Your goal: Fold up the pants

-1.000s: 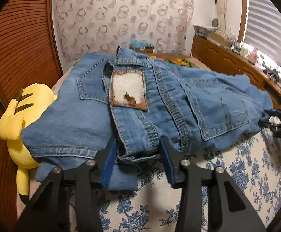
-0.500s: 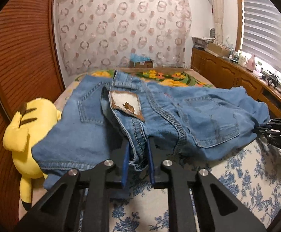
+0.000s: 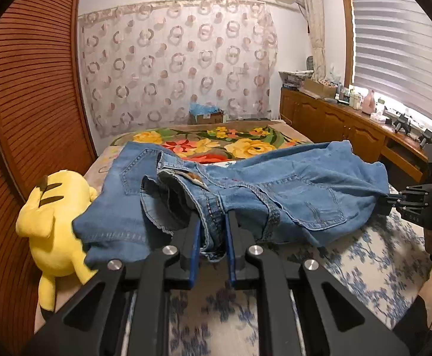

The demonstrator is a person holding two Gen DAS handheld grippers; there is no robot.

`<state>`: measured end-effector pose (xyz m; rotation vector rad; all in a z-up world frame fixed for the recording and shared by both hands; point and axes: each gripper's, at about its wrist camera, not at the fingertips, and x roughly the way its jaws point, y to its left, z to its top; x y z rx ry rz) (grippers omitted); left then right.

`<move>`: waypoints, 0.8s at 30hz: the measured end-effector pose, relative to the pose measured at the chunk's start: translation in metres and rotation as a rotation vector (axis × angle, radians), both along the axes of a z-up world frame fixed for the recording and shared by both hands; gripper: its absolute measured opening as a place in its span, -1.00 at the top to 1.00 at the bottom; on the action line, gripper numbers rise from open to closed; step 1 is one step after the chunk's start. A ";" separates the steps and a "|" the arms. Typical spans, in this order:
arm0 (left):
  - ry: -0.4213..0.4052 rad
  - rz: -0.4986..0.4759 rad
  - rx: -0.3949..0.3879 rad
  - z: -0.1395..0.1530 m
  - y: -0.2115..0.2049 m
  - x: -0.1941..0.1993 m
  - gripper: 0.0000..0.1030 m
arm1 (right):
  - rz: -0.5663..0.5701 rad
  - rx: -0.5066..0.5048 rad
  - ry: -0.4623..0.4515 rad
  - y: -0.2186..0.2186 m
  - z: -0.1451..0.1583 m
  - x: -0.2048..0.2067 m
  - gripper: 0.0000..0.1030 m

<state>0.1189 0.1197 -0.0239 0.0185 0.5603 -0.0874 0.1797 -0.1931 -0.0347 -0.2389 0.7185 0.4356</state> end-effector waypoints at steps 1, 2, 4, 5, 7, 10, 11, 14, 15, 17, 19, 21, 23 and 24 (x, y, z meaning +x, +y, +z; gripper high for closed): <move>-0.002 0.004 -0.009 0.000 0.002 -0.008 0.78 | 0.004 0.005 -0.002 0.000 0.002 -0.007 0.95; -0.004 0.012 -0.022 0.000 0.006 -0.017 0.78 | 0.007 0.009 -0.003 0.000 0.003 -0.013 0.95; -0.009 0.022 -0.034 0.000 0.012 -0.032 0.79 | 0.022 0.007 -0.012 0.002 0.006 -0.025 0.95; -0.013 0.027 -0.040 0.000 0.016 -0.043 0.79 | 0.029 0.006 -0.019 0.004 0.008 -0.031 0.95; -0.018 0.035 -0.049 -0.001 0.023 -0.059 0.79 | 0.041 0.012 -0.025 0.008 0.012 -0.041 0.95; -0.012 0.052 -0.067 -0.003 0.034 -0.082 0.79 | 0.067 0.039 -0.027 0.009 0.023 -0.056 0.95; -0.002 0.057 -0.072 -0.005 0.039 -0.090 0.79 | 0.076 0.045 -0.027 0.011 0.026 -0.061 0.95; 0.034 0.071 -0.084 -0.018 0.046 -0.102 0.78 | 0.098 0.059 -0.023 0.018 0.030 -0.071 0.95; 0.051 0.069 -0.084 -0.023 0.045 -0.103 0.78 | 0.102 0.061 -0.017 0.020 0.028 -0.072 0.94; 0.088 0.053 -0.086 -0.033 0.042 -0.101 0.76 | 0.102 0.059 0.001 0.022 0.021 -0.072 0.94; 0.105 0.060 -0.082 -0.037 0.039 -0.101 0.73 | 0.099 0.070 0.024 0.022 0.015 -0.070 0.93; 0.116 0.063 -0.084 -0.040 0.038 -0.102 0.67 | 0.090 0.082 0.037 0.019 0.012 -0.069 0.90; 0.118 0.066 -0.084 -0.037 0.037 -0.103 0.59 | 0.090 0.098 0.047 0.015 0.010 -0.075 0.85; 0.117 0.070 -0.080 -0.036 0.037 -0.103 0.54 | 0.089 0.101 0.047 0.013 0.010 -0.077 0.78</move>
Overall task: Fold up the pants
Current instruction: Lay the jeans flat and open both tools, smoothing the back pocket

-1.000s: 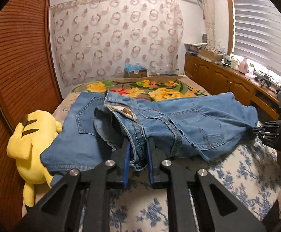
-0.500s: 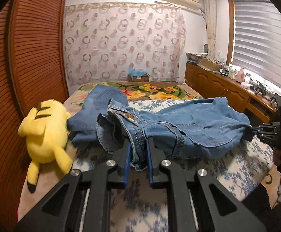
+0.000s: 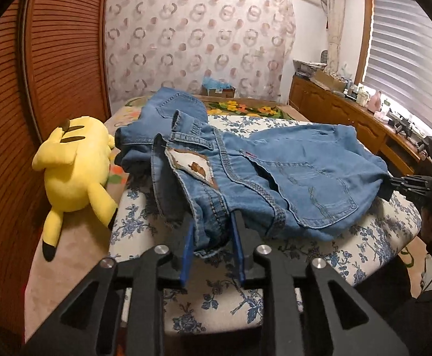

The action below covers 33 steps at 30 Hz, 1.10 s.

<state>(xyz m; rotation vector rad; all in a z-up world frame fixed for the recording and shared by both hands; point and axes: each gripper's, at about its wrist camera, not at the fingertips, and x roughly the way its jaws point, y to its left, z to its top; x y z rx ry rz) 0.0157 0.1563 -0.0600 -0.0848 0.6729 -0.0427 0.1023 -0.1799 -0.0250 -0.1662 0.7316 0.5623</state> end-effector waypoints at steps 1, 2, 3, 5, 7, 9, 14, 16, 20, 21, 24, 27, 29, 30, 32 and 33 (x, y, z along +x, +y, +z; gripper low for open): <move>-0.003 0.000 0.003 0.002 -0.001 -0.002 0.48 | -0.002 0.002 0.000 -0.002 0.000 -0.001 0.74; -0.007 0.001 0.013 0.004 -0.001 -0.002 0.45 | -0.004 0.005 0.000 -0.004 0.001 -0.002 0.63; -0.010 0.003 0.021 0.006 -0.002 -0.002 0.37 | -0.011 0.009 -0.001 -0.006 0.003 -0.002 0.47; -0.019 0.000 0.033 0.011 -0.002 -0.002 0.29 | -0.025 0.025 -0.004 -0.013 0.003 -0.006 0.35; -0.029 -0.010 0.026 0.017 -0.003 -0.001 0.16 | -0.040 0.039 -0.007 -0.019 0.005 -0.006 0.30; -0.034 -0.030 0.021 0.021 -0.007 0.002 0.05 | -0.054 0.050 -0.016 -0.028 0.007 -0.006 0.18; -0.029 -0.083 0.008 0.019 -0.025 0.023 -0.04 | -0.092 0.065 -0.023 -0.042 0.006 0.000 0.08; -0.027 -0.092 0.000 0.017 -0.035 0.033 -0.04 | -0.113 0.075 -0.026 -0.048 0.006 0.003 0.07; -0.003 -0.132 -0.040 0.009 -0.054 0.059 -0.04 | -0.148 0.086 -0.034 -0.061 0.007 0.008 0.06; 0.002 -0.140 -0.041 0.008 -0.059 0.064 -0.04 | -0.156 0.086 -0.036 -0.064 0.007 0.009 0.05; 0.008 -0.166 -0.029 0.004 -0.077 0.077 -0.04 | -0.187 0.080 -0.039 -0.075 0.005 0.015 0.03; 0.024 -0.188 -0.023 0.000 -0.094 0.087 -0.04 | -0.219 0.079 -0.029 -0.085 0.001 0.021 0.00; 0.030 -0.199 -0.015 -0.002 -0.104 0.093 -0.04 | -0.234 0.079 -0.024 -0.091 -0.002 0.024 -0.01; 0.032 -0.206 -0.011 -0.004 -0.110 0.097 -0.04 | -0.242 0.077 -0.021 -0.095 -0.004 0.026 -0.01; 0.038 -0.213 -0.007 -0.007 -0.116 0.101 -0.04 | -0.258 0.075 -0.017 -0.100 -0.007 0.030 -0.02; 0.044 -0.216 -0.004 -0.009 -0.121 0.105 -0.04 | -0.267 0.074 -0.013 -0.103 -0.008 0.032 -0.02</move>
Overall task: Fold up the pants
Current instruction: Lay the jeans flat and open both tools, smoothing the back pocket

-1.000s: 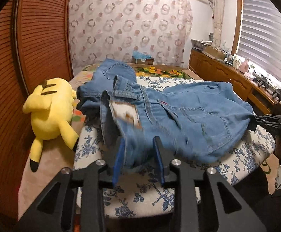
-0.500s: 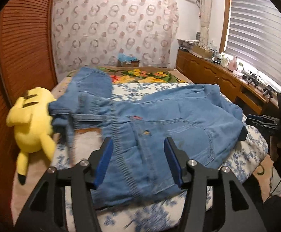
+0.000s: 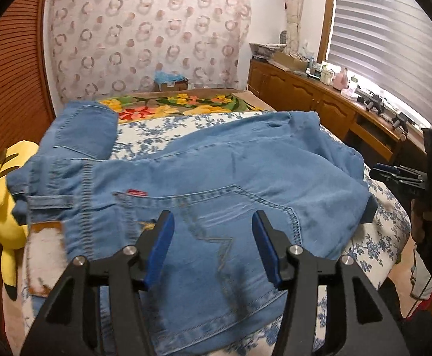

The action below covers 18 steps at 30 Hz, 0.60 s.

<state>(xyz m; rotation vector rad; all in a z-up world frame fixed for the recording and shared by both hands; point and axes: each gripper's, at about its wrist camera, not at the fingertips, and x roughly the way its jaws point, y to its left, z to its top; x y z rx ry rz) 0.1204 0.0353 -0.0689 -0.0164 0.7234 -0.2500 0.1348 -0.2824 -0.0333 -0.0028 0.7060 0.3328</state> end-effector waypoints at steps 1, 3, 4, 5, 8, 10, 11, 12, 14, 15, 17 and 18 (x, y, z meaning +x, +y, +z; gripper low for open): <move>0.004 -0.003 0.003 -0.002 -0.004 0.002 -0.04 | -0.009 0.001 0.003 -0.003 -0.002 0.002 -0.02; 0.013 -0.012 0.010 -0.006 -0.010 0.006 -0.04 | -0.027 0.004 0.008 -0.009 -0.005 0.006 -0.03; 0.018 -0.016 0.016 -0.008 -0.013 0.009 -0.04 | -0.036 0.004 0.010 -0.012 -0.006 0.008 -0.03; 0.022 -0.018 0.021 -0.011 -0.016 0.011 -0.04 | -0.046 0.006 0.012 -0.014 -0.006 0.010 -0.03; 0.043 -0.028 0.028 -0.020 -0.024 0.019 -0.04 | -0.061 0.006 0.015 -0.020 -0.009 0.014 -0.04; 0.066 -0.027 0.038 -0.029 -0.029 0.024 -0.04 | -0.072 0.004 0.022 -0.023 -0.010 0.017 -0.04; 0.074 -0.026 0.042 -0.033 -0.030 0.026 -0.04 | -0.077 0.004 0.027 -0.024 -0.011 0.018 -0.04; 0.079 -0.025 0.042 -0.036 -0.031 0.028 -0.04 | -0.080 0.003 0.031 -0.025 -0.011 0.021 -0.04; 0.079 -0.021 0.035 -0.041 -0.033 0.028 -0.04 | -0.086 0.000 0.038 -0.027 -0.012 0.023 -0.05; 0.079 -0.018 0.026 -0.042 -0.032 0.029 -0.05 | -0.087 -0.001 0.040 -0.028 -0.012 0.024 -0.05; 0.082 -0.012 0.007 -0.045 -0.030 0.029 -0.05 | -0.089 -0.007 0.044 -0.030 -0.012 0.027 -0.05; 0.084 -0.010 0.001 -0.046 -0.029 0.029 -0.05 | -0.093 -0.012 0.046 -0.030 -0.013 0.028 -0.05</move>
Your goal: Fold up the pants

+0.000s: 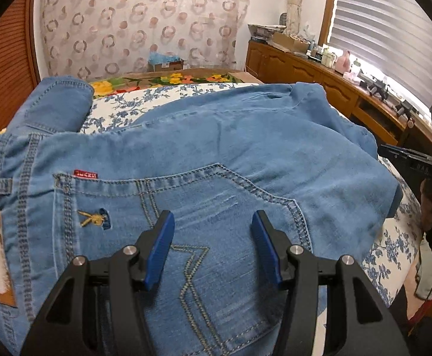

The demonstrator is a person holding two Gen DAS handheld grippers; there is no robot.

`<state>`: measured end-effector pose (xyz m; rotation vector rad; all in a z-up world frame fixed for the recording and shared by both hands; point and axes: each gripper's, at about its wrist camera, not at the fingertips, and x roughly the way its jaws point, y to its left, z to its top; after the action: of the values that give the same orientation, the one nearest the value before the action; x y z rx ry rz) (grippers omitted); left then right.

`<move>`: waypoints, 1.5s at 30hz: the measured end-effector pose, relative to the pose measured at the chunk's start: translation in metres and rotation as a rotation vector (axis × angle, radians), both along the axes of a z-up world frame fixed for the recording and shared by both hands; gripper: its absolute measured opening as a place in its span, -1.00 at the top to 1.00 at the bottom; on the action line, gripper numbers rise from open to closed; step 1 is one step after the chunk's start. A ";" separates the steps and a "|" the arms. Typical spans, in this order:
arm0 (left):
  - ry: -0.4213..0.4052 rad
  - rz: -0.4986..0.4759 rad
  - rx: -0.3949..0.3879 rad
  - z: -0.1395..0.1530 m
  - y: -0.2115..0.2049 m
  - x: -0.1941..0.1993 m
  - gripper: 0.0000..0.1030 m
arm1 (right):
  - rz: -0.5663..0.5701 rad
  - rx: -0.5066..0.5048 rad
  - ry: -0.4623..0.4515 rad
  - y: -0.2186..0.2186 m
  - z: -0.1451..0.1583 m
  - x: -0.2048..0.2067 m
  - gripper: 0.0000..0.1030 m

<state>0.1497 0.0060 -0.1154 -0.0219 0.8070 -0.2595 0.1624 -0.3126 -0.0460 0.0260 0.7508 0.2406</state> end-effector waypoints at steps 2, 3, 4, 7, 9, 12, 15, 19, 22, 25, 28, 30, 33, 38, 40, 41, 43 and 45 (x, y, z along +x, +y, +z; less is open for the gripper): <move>0.001 0.007 -0.001 -0.003 0.001 0.000 -0.06 | -0.007 -0.003 0.004 -0.001 -0.001 0.002 -0.05; -0.004 0.011 0.002 -0.005 0.001 -0.001 -0.06 | -0.011 -0.003 0.007 -0.002 -0.001 0.003 -0.06; -0.007 0.014 0.006 -0.005 0.000 -0.001 -0.06 | -0.016 -0.002 0.011 -0.004 -0.001 0.006 -0.06; -0.022 0.023 0.028 -0.008 -0.003 -0.003 -0.06 | -0.036 -0.009 0.015 -0.009 0.000 0.012 -0.06; -0.022 0.023 0.039 -0.009 -0.005 -0.004 -0.06 | -0.054 -0.011 0.020 -0.013 0.000 0.017 -0.07; -0.022 0.023 0.044 -0.008 -0.005 -0.004 -0.06 | -0.069 0.017 0.046 -0.021 -0.002 0.023 -0.07; -0.020 0.022 0.038 -0.008 -0.005 -0.004 -0.06 | -0.067 0.036 0.072 -0.024 -0.005 0.030 -0.07; -0.015 0.024 0.015 -0.010 -0.002 -0.004 -0.06 | -0.053 0.024 0.089 -0.019 -0.007 0.035 -0.06; -0.013 0.026 -0.010 -0.011 0.001 -0.004 -0.06 | -0.045 0.000 0.097 -0.012 -0.011 0.037 -0.07; -0.015 0.027 -0.022 -0.012 0.002 -0.005 -0.07 | -0.047 -0.001 0.103 -0.012 -0.012 0.040 -0.01; -0.016 0.028 -0.013 -0.012 0.003 -0.007 -0.07 | -0.045 -0.017 0.103 -0.009 -0.013 0.042 0.39; -0.019 0.026 -0.004 -0.011 0.002 -0.007 -0.07 | -0.019 0.001 0.108 -0.006 -0.012 0.043 0.67; -0.031 0.017 0.014 -0.008 0.001 -0.010 -0.07 | 0.028 0.022 0.092 0.003 -0.005 0.039 0.75; -0.039 0.019 0.002 0.006 0.009 -0.018 -0.07 | 0.096 0.045 0.027 0.027 0.022 0.031 0.82; -0.055 0.041 0.009 0.015 0.017 -0.023 -0.07 | 0.135 0.059 -0.003 0.042 0.036 0.028 0.83; -0.068 0.054 0.011 0.022 0.022 -0.027 -0.07 | 0.154 0.064 -0.018 0.051 0.044 0.027 0.83; -0.094 0.067 0.005 0.034 0.031 -0.034 -0.07 | 0.198 0.071 -0.044 0.070 0.059 0.025 0.84; -0.118 0.081 -0.001 0.047 0.041 -0.041 -0.07 | 0.246 0.083 -0.065 0.091 0.072 0.021 0.84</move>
<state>0.1088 0.0473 -0.0683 -0.0395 0.6870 -0.1828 0.1835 -0.2212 0.0264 0.0047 0.6787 0.5052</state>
